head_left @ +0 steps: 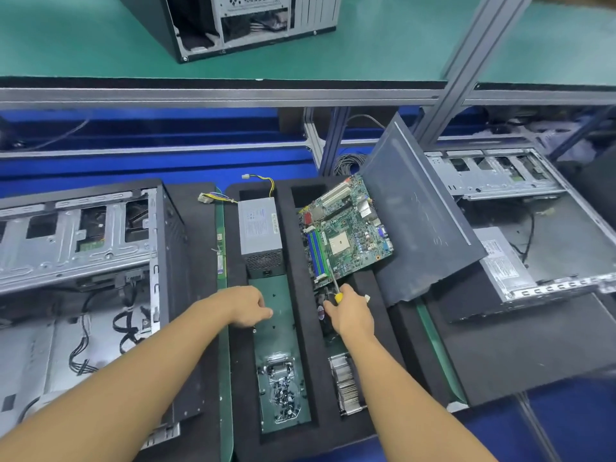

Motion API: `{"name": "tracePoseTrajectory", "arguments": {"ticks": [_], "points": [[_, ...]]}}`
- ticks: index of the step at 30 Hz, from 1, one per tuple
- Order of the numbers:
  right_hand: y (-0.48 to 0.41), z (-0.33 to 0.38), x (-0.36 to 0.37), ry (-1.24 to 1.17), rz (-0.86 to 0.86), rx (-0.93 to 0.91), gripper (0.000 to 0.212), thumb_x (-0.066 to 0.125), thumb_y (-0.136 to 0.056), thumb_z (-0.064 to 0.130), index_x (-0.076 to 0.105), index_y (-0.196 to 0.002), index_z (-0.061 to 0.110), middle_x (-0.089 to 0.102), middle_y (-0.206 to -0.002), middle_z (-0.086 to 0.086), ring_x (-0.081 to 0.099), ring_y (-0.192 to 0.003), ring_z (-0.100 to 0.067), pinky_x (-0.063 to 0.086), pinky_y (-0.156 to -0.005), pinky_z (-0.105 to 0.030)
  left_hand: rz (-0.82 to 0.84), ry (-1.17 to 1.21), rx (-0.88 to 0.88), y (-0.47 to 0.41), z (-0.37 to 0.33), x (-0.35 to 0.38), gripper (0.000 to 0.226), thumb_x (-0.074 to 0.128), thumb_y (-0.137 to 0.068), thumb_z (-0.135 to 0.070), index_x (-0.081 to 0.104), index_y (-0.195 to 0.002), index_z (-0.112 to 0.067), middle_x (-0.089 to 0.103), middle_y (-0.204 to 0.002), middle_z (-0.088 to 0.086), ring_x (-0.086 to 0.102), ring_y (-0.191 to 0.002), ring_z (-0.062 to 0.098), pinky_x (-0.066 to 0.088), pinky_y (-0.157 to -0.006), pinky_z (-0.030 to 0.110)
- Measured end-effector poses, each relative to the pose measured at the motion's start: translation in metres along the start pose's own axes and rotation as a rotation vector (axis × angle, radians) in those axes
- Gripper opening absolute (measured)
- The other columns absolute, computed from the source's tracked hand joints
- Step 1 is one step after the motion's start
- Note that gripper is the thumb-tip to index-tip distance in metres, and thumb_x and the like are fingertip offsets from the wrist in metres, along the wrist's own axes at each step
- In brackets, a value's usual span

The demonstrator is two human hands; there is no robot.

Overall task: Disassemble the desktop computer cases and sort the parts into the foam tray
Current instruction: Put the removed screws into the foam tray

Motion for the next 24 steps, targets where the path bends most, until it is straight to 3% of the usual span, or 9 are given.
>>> {"name": "tracePoseTrajectory", "arguments": {"ticks": [6, 13, 18, 20, 22, 24], "points": [[0.009, 0.001, 0.008, 0.0, 0.005, -0.007, 0.041, 0.064, -0.095, 0.04, 0.049, -0.125, 0.016, 0.064, -0.116, -0.011, 0.062, -0.105, -0.035, 0.047, -0.079, -0.039, 0.006, 0.009, -0.006, 0.003, 0.004, 0.0, 0.043, 0.047, -0.1, -0.048, 0.068, -0.119, -0.016, 0.066, -0.127, 0.0, 0.061, -0.109, 0.019, 0.045, -0.087, 0.03], [0.006, 0.01, 0.004, 0.084, 0.057, -0.029, 0.036, 0.061, -0.098, 0.036, 0.056, -0.124, 0.012, 0.065, -0.123, -0.011, 0.062, -0.112, -0.034, 0.051, -0.088, -0.039, 0.01, 0.011, -0.023, 0.005, 0.007, 0.001, 0.045, 0.046, -0.1, -0.046, 0.067, -0.12, -0.011, 0.067, -0.124, 0.004, 0.062, -0.111, 0.023, 0.046, -0.087, 0.031], [0.017, -0.002, -0.001, 0.131, -0.047, -0.063, 0.045, 0.06, -0.1, 0.033, 0.048, -0.139, 0.015, 0.05, -0.137, -0.004, 0.061, -0.114, -0.03, 0.05, -0.09, -0.041, -0.005, 0.012, -0.025, 0.007, 0.008, 0.002, 0.045, 0.047, -0.099, -0.048, 0.067, -0.12, -0.014, 0.065, -0.124, 0.003, 0.06, -0.112, 0.024, 0.045, -0.089, 0.032], [0.022, -0.006, -0.006, 0.122, -0.112, -0.117, 0.039, 0.056, -0.101, 0.029, 0.049, -0.137, 0.017, 0.048, -0.141, -0.001, 0.062, -0.11, -0.03, 0.049, -0.085, -0.039, -0.007, 0.023, -0.017, 0.008, 0.009, 0.001, 0.045, 0.047, -0.099, -0.048, 0.067, -0.118, -0.013, 0.066, -0.121, 0.003, 0.061, -0.109, 0.024, 0.046, -0.088, 0.032], [0.03, -0.006, -0.014, 0.073, -0.214, -0.181, 0.025, 0.053, -0.101, 0.024, 0.055, -0.126, 0.018, 0.055, -0.129, 0.0, 0.064, -0.098, -0.029, 0.049, -0.075, -0.037, -0.016, 0.037, -0.007, 0.01, 0.008, -0.002, 0.043, 0.048, -0.098, -0.047, 0.067, -0.115, -0.012, 0.067, -0.117, 0.004, 0.063, -0.105, 0.024, 0.047, -0.086, 0.032], [0.038, -0.002, -0.025, -0.092, -0.275, -0.212, 0.014, 0.053, -0.1, 0.021, 0.058, -0.113, 0.021, 0.065, -0.097, 0.006, 0.064, -0.079, -0.016, 0.05, -0.067, -0.036, -0.049, 0.072, 0.01, 0.012, 0.006, -0.005, 0.035, 0.049, -0.097, -0.042, 0.067, -0.104, -0.013, 0.068, -0.109, 0.003, 0.063, -0.097, 0.023, 0.048, -0.084, 0.032]]}}
Point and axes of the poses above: each hand's wrist, its own y-axis away from the middle knuckle, its own x-axis out of the palm, z = x × y, the point moved 3 cm from there along -y, towards the middle knuckle
